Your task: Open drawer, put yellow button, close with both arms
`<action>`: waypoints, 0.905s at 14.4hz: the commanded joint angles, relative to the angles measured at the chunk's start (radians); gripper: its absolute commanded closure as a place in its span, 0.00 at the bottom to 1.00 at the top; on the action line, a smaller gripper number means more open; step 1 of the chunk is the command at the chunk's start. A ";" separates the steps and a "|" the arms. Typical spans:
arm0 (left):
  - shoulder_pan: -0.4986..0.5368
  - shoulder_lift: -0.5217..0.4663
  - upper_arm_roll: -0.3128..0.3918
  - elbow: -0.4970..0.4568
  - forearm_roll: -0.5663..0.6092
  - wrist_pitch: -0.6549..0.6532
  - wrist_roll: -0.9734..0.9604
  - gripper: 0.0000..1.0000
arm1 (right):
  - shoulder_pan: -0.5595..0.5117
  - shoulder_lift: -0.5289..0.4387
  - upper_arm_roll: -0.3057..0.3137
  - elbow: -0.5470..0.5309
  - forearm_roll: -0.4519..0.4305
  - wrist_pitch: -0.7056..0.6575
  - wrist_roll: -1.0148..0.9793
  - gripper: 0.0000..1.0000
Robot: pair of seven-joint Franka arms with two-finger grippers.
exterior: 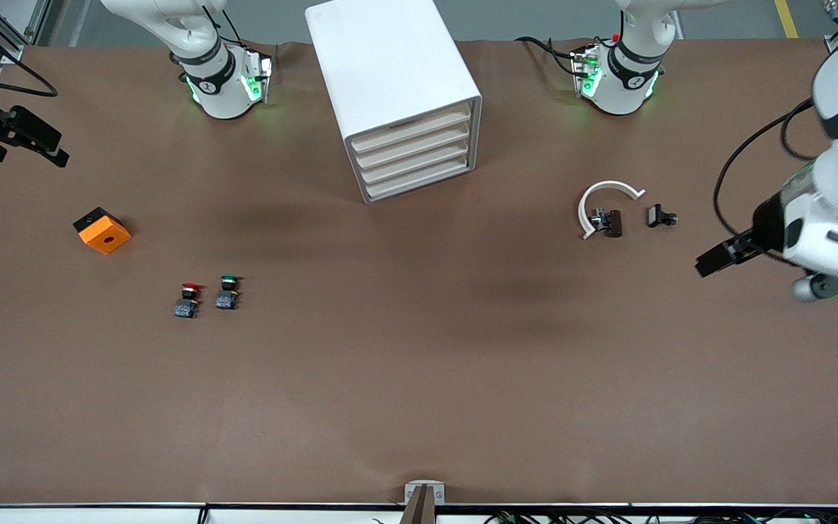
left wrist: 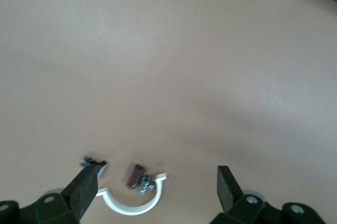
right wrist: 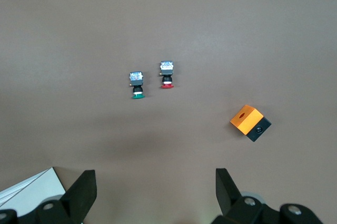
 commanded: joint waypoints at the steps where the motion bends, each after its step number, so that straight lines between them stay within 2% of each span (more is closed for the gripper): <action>1: -0.001 -0.086 0.048 -0.023 -0.014 -0.087 0.176 0.00 | -0.013 0.011 0.013 0.025 -0.010 -0.011 -0.014 0.00; 4: -0.002 -0.156 0.067 -0.040 -0.024 -0.176 0.302 0.00 | -0.011 0.012 0.013 0.025 -0.010 -0.011 -0.014 0.00; 10: -0.008 -0.318 0.073 -0.191 -0.070 -0.167 0.344 0.00 | -0.008 0.012 0.013 0.025 -0.010 -0.008 -0.014 0.00; 13: -0.024 -0.329 0.073 -0.210 -0.069 -0.141 0.355 0.00 | -0.008 0.012 0.013 0.025 -0.010 -0.007 -0.014 0.00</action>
